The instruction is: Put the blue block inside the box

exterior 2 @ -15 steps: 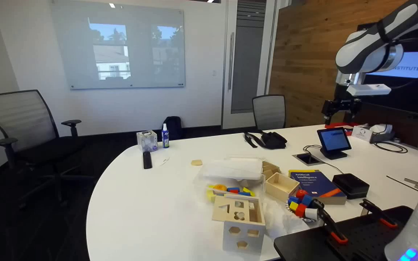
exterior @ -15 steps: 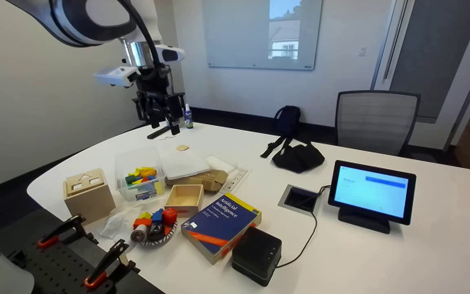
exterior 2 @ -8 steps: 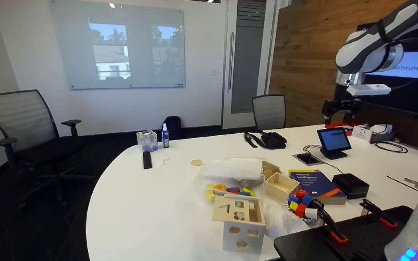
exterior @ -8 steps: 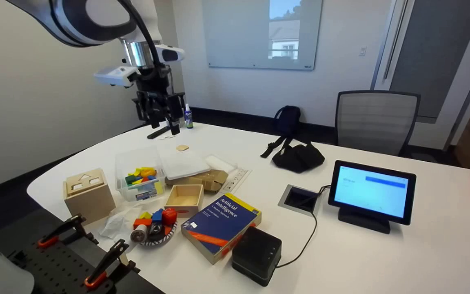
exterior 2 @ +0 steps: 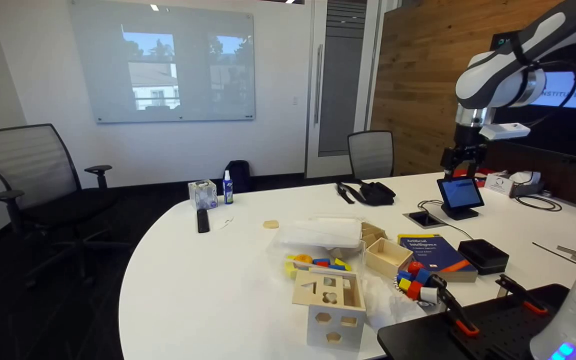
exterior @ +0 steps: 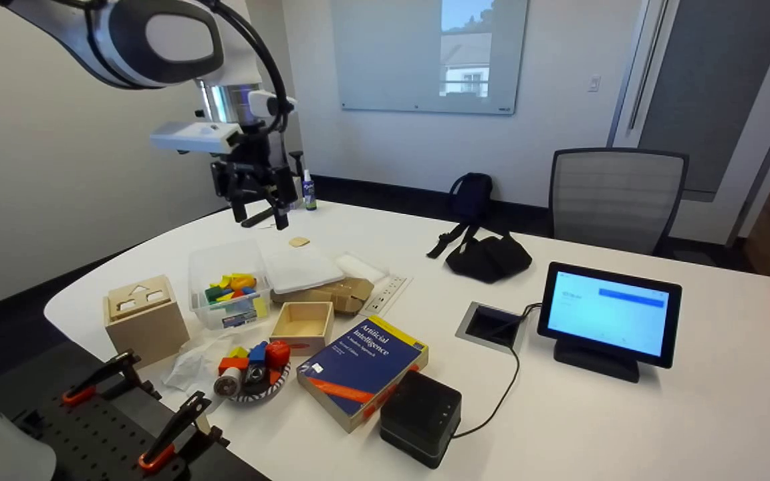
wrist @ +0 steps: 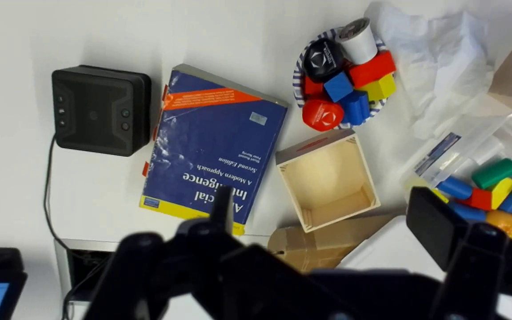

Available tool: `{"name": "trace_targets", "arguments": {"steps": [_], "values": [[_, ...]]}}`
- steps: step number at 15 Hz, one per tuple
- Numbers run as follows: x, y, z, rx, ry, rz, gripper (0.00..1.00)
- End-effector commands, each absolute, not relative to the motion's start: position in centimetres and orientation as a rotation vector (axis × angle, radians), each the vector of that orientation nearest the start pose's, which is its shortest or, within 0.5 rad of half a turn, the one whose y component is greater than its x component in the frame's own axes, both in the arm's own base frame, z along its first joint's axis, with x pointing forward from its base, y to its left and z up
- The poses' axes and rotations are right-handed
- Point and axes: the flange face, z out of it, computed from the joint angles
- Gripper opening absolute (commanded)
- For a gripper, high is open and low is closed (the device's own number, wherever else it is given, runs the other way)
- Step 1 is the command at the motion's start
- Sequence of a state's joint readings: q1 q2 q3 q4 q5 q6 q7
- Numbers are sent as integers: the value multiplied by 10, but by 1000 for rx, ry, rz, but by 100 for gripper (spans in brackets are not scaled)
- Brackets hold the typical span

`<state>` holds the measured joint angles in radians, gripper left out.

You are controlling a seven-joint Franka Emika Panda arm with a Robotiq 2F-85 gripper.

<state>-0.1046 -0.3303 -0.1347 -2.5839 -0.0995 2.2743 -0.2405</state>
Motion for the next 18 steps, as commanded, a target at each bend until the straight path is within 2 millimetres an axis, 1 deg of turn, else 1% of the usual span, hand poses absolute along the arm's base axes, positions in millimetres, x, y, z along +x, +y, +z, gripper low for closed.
{"name": "trace_targets", "arguments": {"steps": [1,3,7,11,14,18], "values": [[400,-91,345,-3130,-323,9,100],[393,-87,323,-3101,-423,30,100],[379,-83,280,-3052,-558,62,100],[366,-80,237,-3041,-646,108,100],[368,-78,210,-3029,-707,109,100],[376,-74,178,-3000,-809,111,100]]}}
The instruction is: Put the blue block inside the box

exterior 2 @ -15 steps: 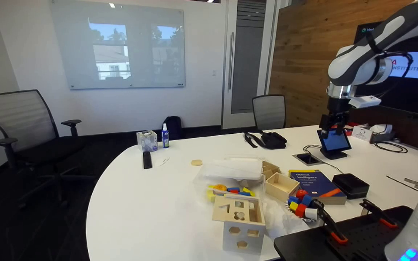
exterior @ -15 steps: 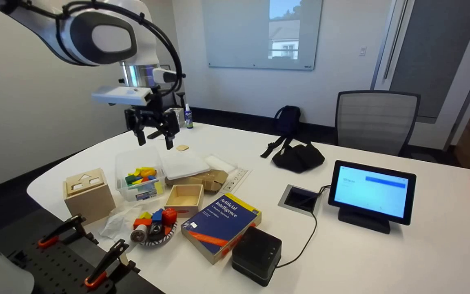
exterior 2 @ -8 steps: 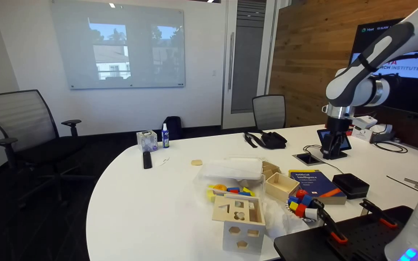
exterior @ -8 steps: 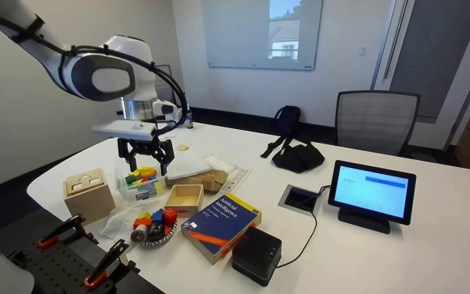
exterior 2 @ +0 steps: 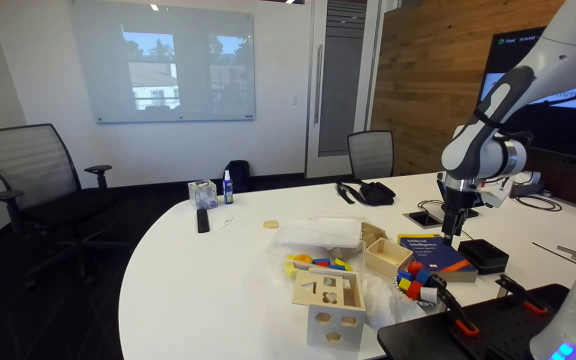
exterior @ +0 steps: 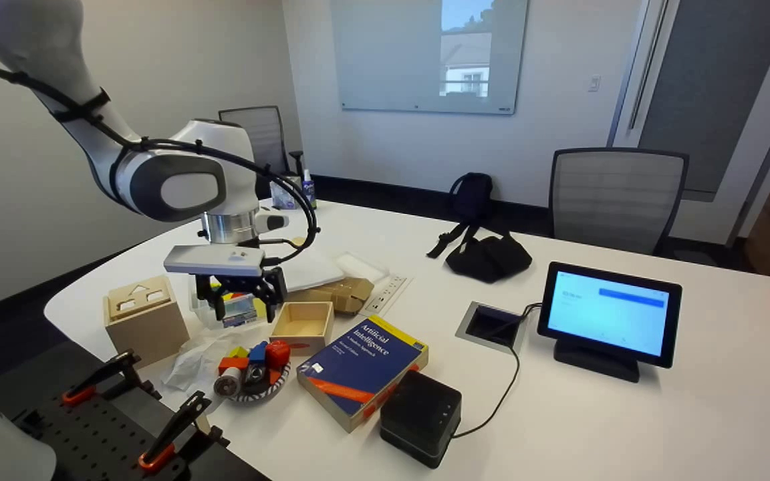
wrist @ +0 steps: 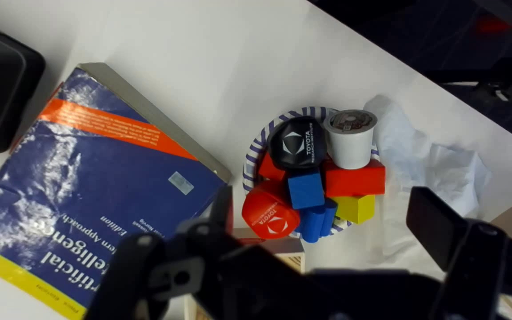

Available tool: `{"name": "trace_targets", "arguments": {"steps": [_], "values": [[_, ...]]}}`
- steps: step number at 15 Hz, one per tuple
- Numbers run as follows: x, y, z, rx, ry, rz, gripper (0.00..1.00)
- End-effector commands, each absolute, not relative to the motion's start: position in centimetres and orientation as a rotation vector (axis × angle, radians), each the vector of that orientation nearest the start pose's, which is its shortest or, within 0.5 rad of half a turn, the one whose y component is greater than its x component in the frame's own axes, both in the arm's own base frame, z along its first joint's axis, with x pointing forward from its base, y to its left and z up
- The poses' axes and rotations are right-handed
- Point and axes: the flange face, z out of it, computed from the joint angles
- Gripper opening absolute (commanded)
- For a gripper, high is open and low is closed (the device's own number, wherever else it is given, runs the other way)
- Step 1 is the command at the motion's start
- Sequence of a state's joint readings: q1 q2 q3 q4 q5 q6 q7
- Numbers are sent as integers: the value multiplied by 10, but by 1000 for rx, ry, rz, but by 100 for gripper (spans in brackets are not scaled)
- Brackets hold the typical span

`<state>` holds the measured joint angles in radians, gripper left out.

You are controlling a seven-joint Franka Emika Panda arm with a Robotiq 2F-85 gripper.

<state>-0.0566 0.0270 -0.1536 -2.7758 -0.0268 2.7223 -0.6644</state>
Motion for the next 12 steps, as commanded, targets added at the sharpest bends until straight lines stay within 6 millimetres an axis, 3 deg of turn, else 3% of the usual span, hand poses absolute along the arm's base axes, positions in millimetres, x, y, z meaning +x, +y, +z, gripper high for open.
{"name": "trace_targets", "arguments": {"steps": [1,6,12], "values": [[378,-72,171,-2988,-822,110,100],[391,-57,140,-2899,-907,125,100],[405,-58,107,-2843,-942,168,100]]}}
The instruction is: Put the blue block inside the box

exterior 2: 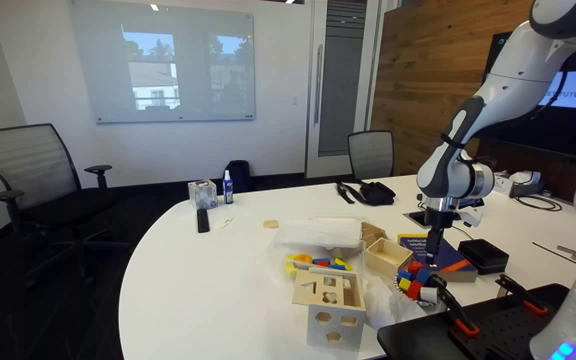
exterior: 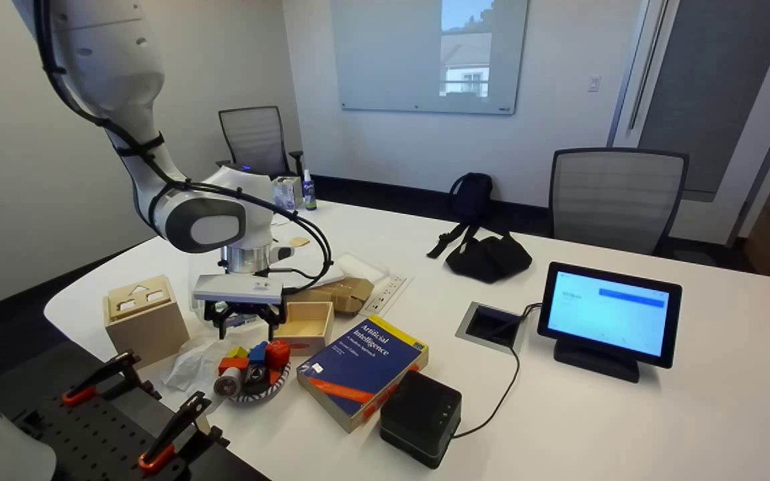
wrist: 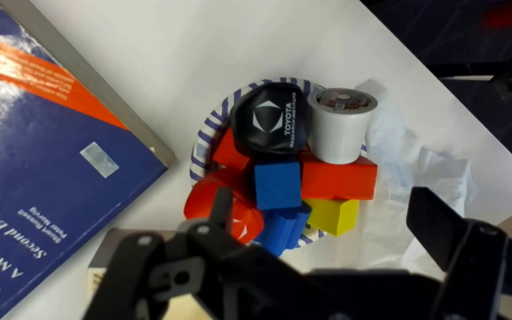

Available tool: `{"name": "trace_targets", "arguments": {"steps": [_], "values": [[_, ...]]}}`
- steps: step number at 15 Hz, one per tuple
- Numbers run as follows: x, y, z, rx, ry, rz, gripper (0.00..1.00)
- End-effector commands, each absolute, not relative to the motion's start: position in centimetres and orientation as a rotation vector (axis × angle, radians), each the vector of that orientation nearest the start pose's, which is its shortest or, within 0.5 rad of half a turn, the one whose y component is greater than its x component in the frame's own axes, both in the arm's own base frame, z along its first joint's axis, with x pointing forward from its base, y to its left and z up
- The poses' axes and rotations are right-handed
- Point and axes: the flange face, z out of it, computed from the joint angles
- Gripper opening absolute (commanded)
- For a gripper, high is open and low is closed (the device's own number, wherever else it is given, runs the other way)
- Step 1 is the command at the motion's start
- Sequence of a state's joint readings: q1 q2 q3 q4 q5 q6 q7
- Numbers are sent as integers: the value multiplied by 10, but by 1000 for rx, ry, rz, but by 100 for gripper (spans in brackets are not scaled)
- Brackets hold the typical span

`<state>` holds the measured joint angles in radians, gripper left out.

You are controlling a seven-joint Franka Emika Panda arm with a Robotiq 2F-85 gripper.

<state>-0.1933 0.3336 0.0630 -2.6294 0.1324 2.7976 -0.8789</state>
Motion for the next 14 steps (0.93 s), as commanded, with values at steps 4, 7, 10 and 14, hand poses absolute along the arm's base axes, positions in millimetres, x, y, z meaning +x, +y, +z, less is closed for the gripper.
{"name": "trace_targets", "arguments": {"steps": [4,7,10,14], "values": [[409,-60,88,-2825,-940,205,100],[411,-63,76,-2821,-950,230,100],[414,-63,67,-2813,-965,248,100],[418,-61,59,-2801,-981,261,100]]}}
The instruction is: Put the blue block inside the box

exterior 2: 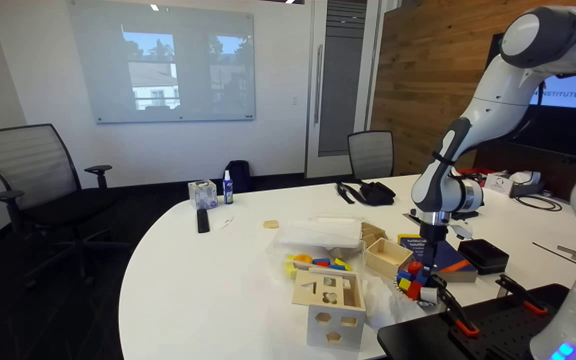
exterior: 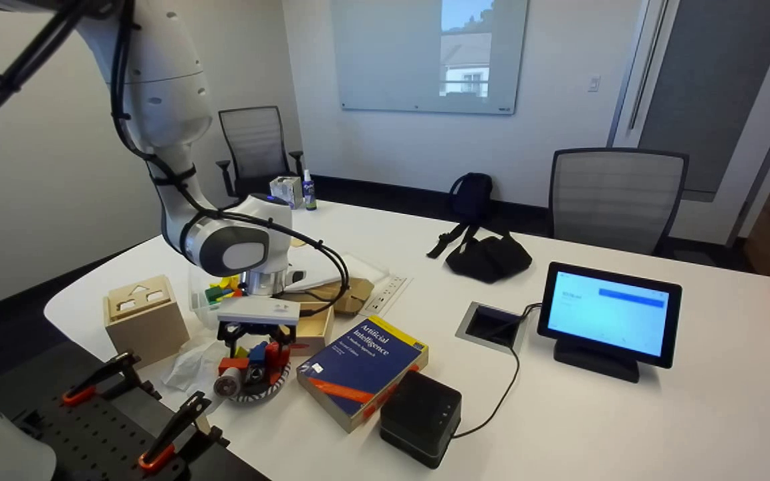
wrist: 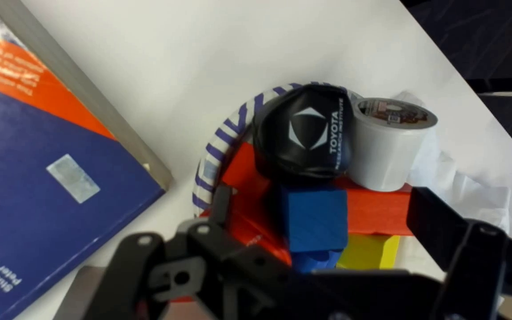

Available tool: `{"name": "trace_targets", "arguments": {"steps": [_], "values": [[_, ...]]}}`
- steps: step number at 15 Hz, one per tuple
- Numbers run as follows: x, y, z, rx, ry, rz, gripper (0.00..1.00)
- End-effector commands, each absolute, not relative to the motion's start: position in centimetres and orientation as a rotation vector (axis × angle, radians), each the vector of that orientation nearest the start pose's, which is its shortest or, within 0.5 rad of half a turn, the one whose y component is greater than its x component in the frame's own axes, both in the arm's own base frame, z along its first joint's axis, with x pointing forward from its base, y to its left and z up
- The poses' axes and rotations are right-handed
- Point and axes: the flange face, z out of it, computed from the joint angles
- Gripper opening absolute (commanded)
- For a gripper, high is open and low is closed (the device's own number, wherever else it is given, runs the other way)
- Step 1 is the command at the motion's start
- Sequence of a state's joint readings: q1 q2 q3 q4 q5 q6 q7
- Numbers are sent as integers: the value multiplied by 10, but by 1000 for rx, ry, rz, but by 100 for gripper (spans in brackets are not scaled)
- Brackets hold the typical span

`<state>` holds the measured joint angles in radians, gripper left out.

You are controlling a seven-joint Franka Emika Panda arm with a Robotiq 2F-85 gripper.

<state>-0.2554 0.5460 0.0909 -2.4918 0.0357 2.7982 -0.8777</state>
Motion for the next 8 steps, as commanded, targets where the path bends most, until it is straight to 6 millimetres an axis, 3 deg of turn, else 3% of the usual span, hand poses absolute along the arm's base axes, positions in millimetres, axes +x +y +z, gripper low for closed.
{"name": "trace_targets", "arguments": {"steps": [1,8], "values": [[418,-60,57,-2797,-988,266,100],[418,-48,50,-2764,-1006,291,100]]}}
